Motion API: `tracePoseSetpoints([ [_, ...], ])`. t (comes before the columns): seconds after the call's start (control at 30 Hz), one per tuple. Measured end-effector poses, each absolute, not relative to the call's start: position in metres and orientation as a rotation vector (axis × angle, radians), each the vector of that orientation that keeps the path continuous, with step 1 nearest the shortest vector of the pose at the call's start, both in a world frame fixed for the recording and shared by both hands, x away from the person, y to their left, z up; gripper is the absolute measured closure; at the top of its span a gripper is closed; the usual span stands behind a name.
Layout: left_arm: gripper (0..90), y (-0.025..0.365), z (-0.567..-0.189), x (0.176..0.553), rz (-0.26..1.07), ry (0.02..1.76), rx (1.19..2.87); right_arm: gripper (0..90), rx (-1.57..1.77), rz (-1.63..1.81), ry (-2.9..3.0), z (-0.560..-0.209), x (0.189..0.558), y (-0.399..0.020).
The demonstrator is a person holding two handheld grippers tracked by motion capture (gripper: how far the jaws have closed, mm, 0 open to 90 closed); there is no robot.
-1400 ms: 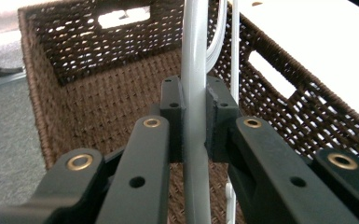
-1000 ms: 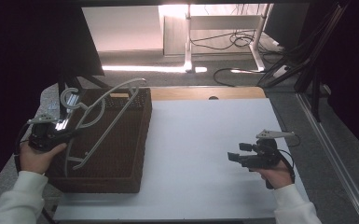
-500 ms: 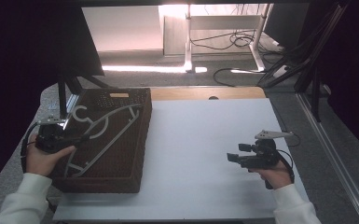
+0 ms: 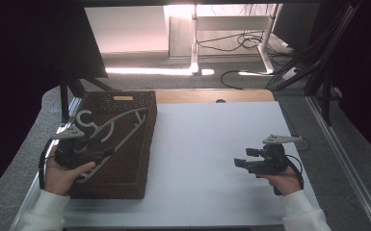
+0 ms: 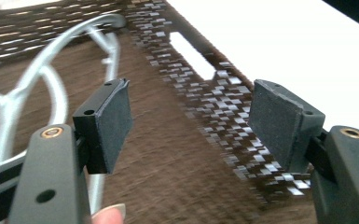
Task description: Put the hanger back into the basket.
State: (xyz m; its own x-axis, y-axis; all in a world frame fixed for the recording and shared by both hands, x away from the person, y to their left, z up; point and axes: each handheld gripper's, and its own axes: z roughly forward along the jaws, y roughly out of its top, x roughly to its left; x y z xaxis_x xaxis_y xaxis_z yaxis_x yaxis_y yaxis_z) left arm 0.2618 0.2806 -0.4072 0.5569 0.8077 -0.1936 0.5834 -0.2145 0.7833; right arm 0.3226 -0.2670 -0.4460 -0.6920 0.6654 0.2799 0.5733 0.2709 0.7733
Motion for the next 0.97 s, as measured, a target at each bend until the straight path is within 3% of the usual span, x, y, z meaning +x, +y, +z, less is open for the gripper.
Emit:
tracePoseSetpoints([
  [0.43, 29.6, 0.223, -0.424, 0.247, 0.228, 1.062, 1.901, 20.2, 1.093, 1.353, 2.441, -0.452, 0.323, -0.257],
  [0.97, 29.0, 0.22, -0.429, 0.244, 0.259, 1.056, 1.9, 13.5, 1.058, 1.253, 2.429, -0.461, 0.321, -0.249],
])
